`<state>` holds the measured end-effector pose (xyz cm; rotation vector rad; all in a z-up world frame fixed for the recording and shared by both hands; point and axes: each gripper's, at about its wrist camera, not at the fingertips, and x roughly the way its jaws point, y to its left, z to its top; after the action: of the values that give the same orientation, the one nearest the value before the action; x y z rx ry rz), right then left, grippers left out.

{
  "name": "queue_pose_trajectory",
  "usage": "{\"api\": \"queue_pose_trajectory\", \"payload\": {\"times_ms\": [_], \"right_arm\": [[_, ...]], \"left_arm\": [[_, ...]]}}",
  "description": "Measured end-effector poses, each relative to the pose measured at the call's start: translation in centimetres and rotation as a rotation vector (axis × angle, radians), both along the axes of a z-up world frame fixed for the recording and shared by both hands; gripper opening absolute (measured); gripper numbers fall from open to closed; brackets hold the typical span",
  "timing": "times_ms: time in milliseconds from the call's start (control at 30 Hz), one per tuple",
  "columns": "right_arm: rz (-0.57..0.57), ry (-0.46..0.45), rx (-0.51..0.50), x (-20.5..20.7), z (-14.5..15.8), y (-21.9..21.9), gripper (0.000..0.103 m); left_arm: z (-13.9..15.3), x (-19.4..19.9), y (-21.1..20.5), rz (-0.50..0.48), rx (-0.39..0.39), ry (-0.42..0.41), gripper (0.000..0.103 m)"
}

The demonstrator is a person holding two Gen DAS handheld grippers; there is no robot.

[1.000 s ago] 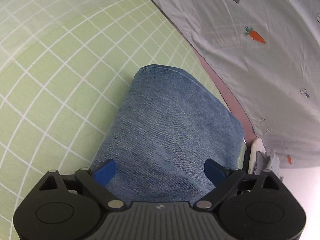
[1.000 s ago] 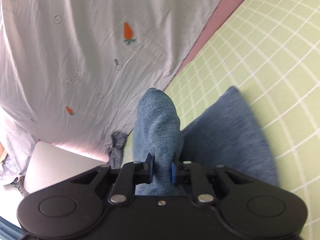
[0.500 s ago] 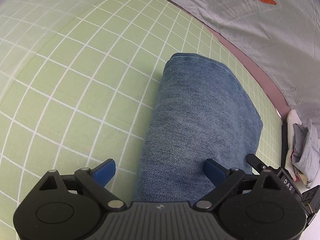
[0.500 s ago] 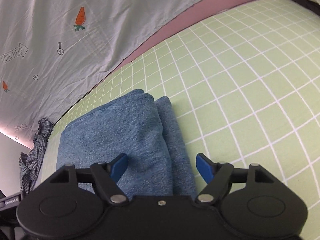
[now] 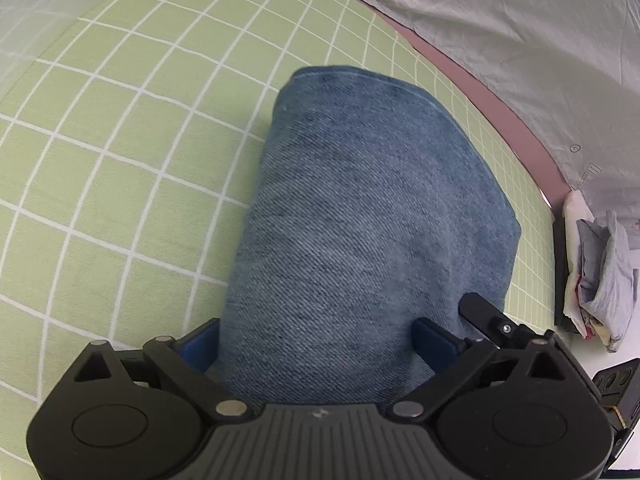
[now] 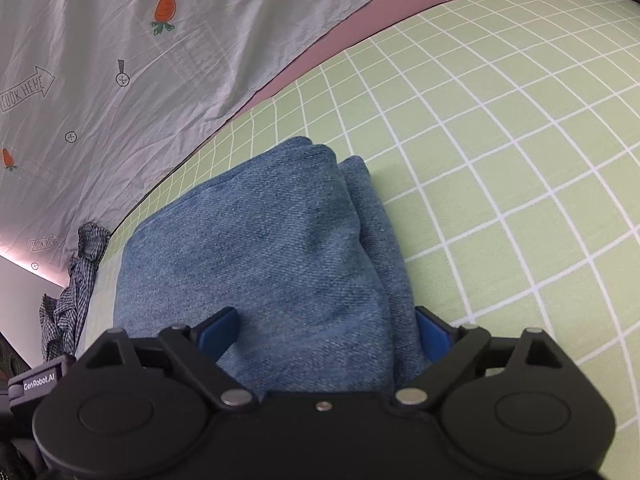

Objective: Fold clothes

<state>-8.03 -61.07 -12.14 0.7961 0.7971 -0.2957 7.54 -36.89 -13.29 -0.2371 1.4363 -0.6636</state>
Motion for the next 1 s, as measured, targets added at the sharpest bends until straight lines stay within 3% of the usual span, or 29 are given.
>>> {"api": "queue_pose_trajectory", "payload": {"times_ms": [33,67,100,133,167,233,333,500,667,833,1000], "right_arm": [[0.011,-0.007,-0.013,-0.3,0.3,0.3,0.064],[0.020,-0.014,-0.026,-0.6,0.7,0.6,0.056],[0.013,-0.024,-0.031,-1.1,1.0,0.9,0.041],[0.001,-0.037,-0.033,-1.6,1.4,1.3,0.033],[-0.011,-0.049,-0.035,-2.1,1.7,1.6,0.032],[-0.024,-0.054,-0.043,-3.1,2.6,2.5,0.029],[-0.028,-0.054,-0.056,-5.1,4.0,4.2,0.028],[-0.060,-0.043,-0.037,-9.1,5.1,6.5,0.027],[-0.098,0.011,-0.083,-13.2,6.5,8.4,0.027],[-0.186,0.039,-0.128,-19.0,7.5,7.8,0.027],[-0.287,0.019,-0.136,-25.2,7.1,3.5,0.027]], "left_arm": [[0.3,-0.5,-0.2,-0.006,0.023,-0.037,0.089],[0.7,-1.1,-0.4,-0.014,0.045,-0.072,0.081],[1.0,-1.5,-0.4,-0.032,0.048,-0.100,0.076],[1.4,-1.6,-0.1,-0.043,0.019,-0.104,0.065],[1.7,-1.8,0.3,-0.052,-0.009,-0.107,0.058],[2.3,-2.2,1.1,-0.043,-0.047,-0.092,0.054],[3.9,-4.7,2.2,-0.060,-0.037,-0.133,0.054],[4.8,-8.6,4.6,-0.082,-0.050,-0.131,0.054],[5.3,-11.9,5.1,-0.132,-0.053,-0.137,0.054],[5.5,-16.0,2.7,-0.239,-0.091,-0.117,0.054],[6.3,-20.8,-3.4,-0.325,-0.101,-0.157,0.054]]}}
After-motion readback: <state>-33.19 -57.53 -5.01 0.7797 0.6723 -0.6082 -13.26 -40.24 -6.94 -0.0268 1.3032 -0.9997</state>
